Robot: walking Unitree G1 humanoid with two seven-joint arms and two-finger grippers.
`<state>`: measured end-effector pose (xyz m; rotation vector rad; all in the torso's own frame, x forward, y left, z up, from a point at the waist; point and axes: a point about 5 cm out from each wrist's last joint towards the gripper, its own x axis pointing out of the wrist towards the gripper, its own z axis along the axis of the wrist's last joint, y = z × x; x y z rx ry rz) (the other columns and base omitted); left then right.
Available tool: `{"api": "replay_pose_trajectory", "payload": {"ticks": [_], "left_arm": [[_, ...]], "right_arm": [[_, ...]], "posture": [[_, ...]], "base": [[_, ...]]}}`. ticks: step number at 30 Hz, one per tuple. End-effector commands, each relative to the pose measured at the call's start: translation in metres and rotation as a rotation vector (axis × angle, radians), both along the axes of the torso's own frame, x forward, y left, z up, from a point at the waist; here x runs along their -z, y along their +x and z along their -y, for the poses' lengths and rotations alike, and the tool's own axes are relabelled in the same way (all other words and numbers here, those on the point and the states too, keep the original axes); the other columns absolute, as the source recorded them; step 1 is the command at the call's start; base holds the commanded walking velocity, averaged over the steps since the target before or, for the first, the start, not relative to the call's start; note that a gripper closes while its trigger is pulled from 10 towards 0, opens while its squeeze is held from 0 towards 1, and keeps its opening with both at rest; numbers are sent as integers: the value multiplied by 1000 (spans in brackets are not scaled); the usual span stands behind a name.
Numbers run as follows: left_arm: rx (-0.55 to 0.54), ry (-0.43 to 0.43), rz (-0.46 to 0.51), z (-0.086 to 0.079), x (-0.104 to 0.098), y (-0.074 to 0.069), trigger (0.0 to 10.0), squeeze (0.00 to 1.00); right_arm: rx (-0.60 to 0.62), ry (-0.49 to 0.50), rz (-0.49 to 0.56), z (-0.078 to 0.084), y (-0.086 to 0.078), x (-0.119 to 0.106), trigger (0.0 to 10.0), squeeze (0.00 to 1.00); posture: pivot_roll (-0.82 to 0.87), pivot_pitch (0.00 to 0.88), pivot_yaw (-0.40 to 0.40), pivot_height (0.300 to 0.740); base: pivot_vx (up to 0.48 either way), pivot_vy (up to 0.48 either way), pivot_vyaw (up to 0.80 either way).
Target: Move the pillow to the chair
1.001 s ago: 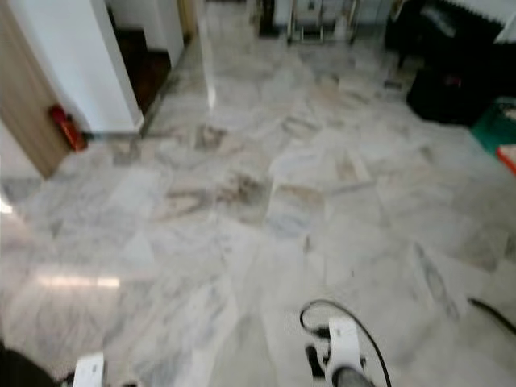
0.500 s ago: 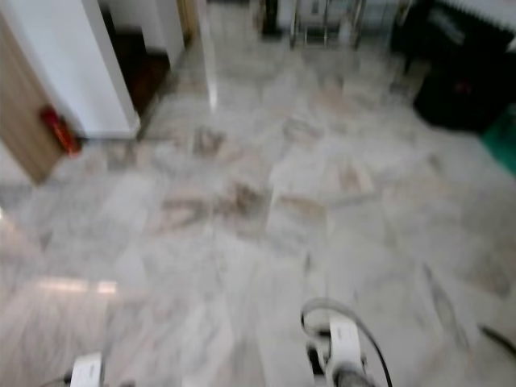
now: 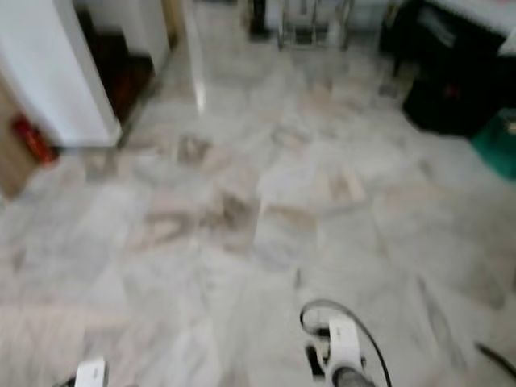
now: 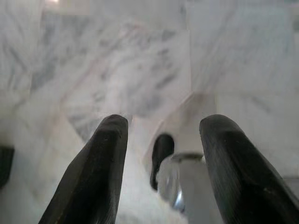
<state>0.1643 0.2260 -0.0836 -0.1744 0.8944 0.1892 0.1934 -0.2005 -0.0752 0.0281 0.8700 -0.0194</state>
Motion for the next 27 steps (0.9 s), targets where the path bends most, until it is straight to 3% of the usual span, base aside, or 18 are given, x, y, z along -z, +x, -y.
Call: {"api": "replay_pose_trajectory", "payload": {"ticks": [1,27], "left_arm": [[21,-10,-23,7,4,-5,10000,0],[37,1,-24,6,3,-4,10000,0]], "right_arm": [[10,-16,-15,6,-4,1,10000,0],[0,-13,-17,3,-4,2,10000,0]], "posture": [[40,26,19,740],[36,0,24,740]], "base": [[330,0,0],[300,0,0]]}}
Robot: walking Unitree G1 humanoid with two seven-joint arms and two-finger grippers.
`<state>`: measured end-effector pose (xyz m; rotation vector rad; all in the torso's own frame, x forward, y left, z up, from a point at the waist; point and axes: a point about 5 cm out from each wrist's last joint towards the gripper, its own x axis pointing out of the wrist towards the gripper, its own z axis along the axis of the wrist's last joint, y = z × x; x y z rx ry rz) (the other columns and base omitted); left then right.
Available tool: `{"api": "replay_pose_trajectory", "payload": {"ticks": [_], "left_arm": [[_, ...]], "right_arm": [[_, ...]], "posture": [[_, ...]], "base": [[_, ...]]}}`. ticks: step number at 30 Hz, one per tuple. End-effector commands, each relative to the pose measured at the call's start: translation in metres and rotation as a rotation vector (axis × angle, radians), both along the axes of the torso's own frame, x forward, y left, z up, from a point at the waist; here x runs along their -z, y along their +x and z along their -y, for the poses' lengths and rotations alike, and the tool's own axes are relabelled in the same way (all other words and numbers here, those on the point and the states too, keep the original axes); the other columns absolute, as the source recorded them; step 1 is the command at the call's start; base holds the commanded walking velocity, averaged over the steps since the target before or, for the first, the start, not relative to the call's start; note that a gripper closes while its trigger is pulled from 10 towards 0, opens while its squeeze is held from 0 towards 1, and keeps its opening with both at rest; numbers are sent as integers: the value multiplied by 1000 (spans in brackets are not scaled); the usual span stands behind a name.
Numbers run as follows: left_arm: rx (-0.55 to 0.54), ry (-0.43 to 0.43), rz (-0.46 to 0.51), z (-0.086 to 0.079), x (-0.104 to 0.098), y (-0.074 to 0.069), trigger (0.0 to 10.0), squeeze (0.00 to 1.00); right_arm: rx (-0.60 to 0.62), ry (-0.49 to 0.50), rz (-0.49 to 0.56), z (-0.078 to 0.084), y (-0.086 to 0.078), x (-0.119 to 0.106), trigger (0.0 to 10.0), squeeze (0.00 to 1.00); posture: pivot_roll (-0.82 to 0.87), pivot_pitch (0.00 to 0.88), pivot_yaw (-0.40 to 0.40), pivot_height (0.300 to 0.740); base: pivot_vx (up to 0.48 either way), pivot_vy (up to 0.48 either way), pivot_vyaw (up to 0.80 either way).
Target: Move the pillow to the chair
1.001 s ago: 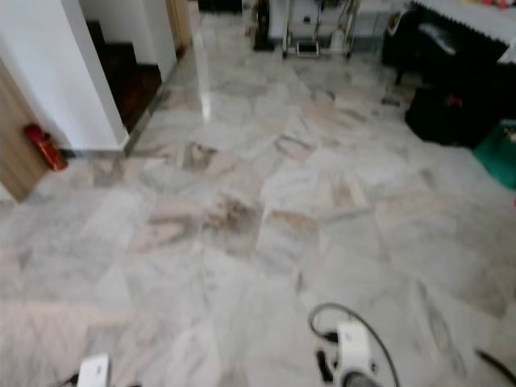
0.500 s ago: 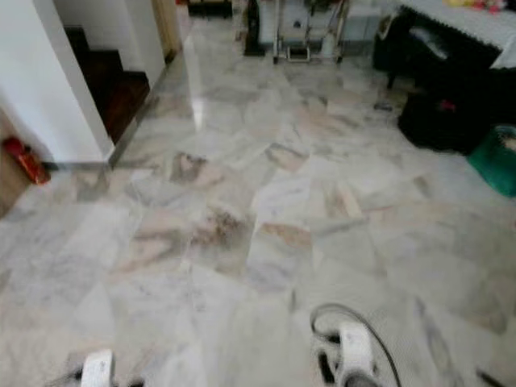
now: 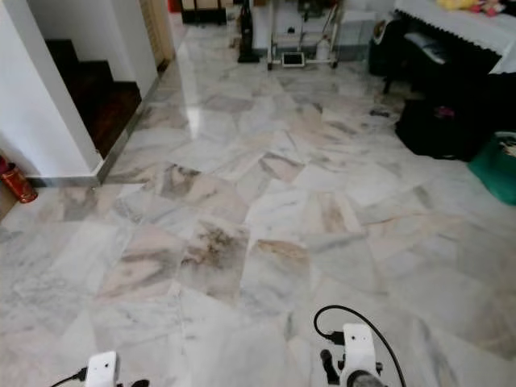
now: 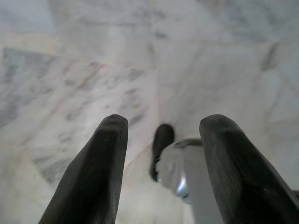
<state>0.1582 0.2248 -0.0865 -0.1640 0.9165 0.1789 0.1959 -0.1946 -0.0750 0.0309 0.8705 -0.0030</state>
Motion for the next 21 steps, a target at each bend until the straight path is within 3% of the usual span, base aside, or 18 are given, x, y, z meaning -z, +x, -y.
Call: {"api": "replay_pose_trajectory", "payload": {"ticks": [1,21], "left_arm": [[23,-1,-2,4,0,2,10000,0],[5,0,-17,-4,1,-3,10000,0]], "right_arm": [[13,-22,-17,9,-6,2,10000,0],[16,-23,-6,10,-4,0,10000,0]], "posture": [[36,0,24,740],[34,13,17,740]], "base": [[0,0,0],[0,0,0]]}}
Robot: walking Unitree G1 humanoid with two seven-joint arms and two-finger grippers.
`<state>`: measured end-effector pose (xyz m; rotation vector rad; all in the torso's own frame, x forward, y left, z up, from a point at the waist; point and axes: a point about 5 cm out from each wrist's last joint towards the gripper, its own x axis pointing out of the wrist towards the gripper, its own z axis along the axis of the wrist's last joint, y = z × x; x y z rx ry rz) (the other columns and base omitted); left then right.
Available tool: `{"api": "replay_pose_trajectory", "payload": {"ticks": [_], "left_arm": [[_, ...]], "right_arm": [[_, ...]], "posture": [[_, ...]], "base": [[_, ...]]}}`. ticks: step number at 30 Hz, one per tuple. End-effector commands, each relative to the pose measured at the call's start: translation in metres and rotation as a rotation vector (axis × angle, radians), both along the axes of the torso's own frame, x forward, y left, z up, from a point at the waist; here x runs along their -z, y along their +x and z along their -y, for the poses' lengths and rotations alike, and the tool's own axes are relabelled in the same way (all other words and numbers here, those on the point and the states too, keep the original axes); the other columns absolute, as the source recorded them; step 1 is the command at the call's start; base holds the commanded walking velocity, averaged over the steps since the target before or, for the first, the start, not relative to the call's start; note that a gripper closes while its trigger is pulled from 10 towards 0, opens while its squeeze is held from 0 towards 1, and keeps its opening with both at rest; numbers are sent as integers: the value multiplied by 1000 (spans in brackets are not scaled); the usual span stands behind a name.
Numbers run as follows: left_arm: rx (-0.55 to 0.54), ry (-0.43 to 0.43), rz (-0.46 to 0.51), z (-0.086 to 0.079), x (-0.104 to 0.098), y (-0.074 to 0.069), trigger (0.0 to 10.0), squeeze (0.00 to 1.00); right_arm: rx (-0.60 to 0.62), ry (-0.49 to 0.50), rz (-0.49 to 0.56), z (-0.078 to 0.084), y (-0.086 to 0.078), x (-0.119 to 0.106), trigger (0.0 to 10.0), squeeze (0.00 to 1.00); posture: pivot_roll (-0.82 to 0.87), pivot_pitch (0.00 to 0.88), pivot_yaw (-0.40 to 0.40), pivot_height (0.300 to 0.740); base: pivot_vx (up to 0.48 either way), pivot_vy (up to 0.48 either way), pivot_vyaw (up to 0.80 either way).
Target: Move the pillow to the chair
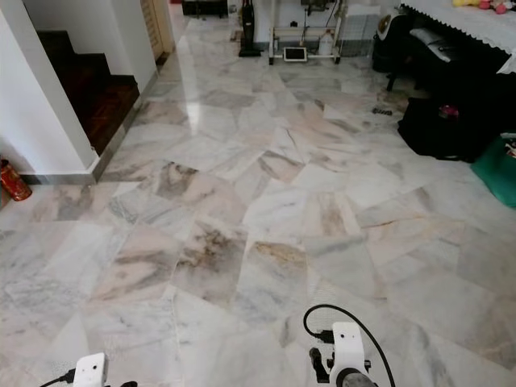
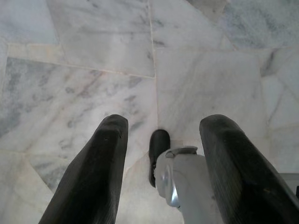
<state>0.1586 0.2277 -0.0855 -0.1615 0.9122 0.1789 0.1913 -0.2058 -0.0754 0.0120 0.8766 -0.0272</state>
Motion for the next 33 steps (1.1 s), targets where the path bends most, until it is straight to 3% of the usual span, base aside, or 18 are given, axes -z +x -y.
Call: {"api": "replay_pose_trajectory", "payload": {"ticks": [1,11,33], "left_arm": [[5,-5,-27,3,3,-4,10000,0],[22,-21,-27,28,2,11,10000,0],[18,-16,-31,21,3,6,10000,0]], "right_arm": [[-1,3,2,-2,2,0,10000,0],[-20,10,-2,-4,2,0,10000,0],[-30,12,-22,-5,0,2,10000,0]], "posture": [[36,14,16,740],[34,15,19,740],[34,15,19,740]], "base": [[0,0,0],[0,0,0],[0,0,0]]}}
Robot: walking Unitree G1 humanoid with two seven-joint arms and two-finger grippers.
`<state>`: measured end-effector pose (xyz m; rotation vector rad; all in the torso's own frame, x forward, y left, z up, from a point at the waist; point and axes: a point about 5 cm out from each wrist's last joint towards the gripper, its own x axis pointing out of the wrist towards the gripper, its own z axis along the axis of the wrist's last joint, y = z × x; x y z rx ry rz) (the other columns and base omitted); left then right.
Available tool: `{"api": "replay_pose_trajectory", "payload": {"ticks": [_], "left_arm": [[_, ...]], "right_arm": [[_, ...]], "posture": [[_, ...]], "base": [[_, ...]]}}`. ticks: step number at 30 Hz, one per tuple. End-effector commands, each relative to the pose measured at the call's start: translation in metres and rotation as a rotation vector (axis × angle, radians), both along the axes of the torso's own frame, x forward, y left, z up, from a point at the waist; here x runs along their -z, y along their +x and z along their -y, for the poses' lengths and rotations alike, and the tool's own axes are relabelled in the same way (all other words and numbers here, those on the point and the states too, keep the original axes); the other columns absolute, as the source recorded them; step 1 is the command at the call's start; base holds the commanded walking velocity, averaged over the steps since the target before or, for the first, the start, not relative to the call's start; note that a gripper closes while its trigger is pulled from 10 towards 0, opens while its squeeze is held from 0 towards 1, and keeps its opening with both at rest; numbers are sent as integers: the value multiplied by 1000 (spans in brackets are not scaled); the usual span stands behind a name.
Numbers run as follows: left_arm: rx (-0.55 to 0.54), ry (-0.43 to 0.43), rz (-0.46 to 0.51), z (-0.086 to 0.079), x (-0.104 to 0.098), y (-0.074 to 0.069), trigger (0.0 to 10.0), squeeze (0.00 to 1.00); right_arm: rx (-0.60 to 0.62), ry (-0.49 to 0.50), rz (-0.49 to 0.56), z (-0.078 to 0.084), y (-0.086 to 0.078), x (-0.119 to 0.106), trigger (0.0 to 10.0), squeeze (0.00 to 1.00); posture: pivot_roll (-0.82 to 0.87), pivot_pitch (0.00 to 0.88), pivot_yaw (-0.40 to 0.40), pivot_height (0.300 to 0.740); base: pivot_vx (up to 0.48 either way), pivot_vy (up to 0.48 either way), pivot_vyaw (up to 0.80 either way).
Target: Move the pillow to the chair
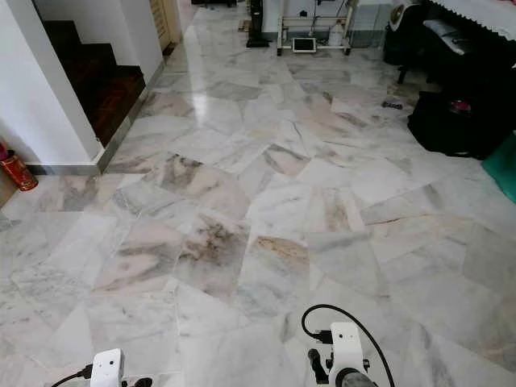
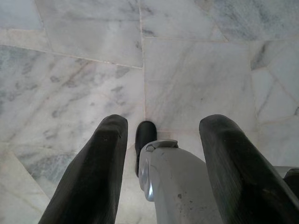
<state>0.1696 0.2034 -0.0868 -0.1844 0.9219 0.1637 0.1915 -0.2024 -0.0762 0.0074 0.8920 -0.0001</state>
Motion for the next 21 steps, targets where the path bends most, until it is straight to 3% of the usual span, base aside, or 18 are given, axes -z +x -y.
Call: {"api": "replay_pose_trajectory", "payload": {"ticks": [1,21], "left_arm": [[15,11,-24,-3,2,-4,10000,0],[23,19,-8,-9,0,-5,10000,0]], "right_arm": [[-5,5,-7,-2,-1,1,10000,0],[1,13,-10,-3,-3,2,10000,0]], "posture": [[34,15,19,740],[35,5,20,740]], "base": [[0,0,0],[0,0,0]]}}
